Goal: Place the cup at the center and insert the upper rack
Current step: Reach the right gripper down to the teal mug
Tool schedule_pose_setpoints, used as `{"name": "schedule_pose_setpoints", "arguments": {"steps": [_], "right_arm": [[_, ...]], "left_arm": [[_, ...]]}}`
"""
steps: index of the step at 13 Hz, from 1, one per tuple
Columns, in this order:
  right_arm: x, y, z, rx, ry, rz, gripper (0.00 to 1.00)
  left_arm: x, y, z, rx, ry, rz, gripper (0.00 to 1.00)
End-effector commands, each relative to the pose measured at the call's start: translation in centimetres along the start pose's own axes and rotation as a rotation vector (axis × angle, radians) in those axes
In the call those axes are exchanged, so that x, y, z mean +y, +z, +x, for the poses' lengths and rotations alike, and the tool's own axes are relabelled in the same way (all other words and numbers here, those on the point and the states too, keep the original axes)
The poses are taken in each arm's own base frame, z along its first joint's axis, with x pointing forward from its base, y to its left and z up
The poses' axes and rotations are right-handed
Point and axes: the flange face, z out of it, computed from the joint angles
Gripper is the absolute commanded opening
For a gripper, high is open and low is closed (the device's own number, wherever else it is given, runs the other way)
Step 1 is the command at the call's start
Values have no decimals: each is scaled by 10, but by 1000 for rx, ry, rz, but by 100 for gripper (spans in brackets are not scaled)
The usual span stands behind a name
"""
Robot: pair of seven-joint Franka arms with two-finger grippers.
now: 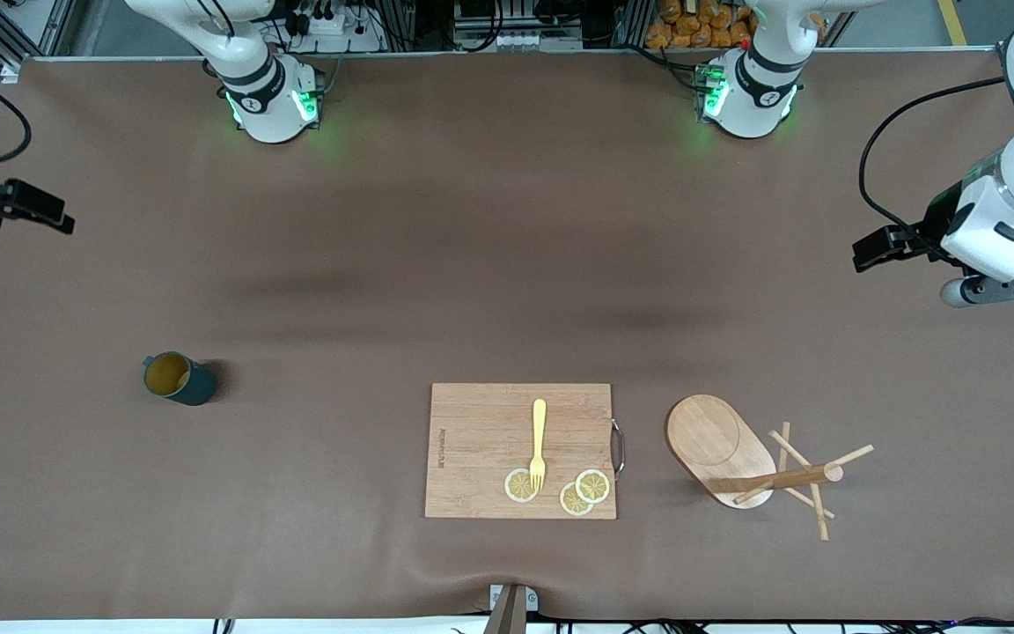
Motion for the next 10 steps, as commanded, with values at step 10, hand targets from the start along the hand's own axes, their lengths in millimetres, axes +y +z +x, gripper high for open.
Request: {"name": "schedule_pose_setpoints", "arguments": {"steps": [10], "right_arm": [[-18,214,119,8,-52,-21,100]], "left_arm": [[29,-1,-14,-5,14,25,100]]}}
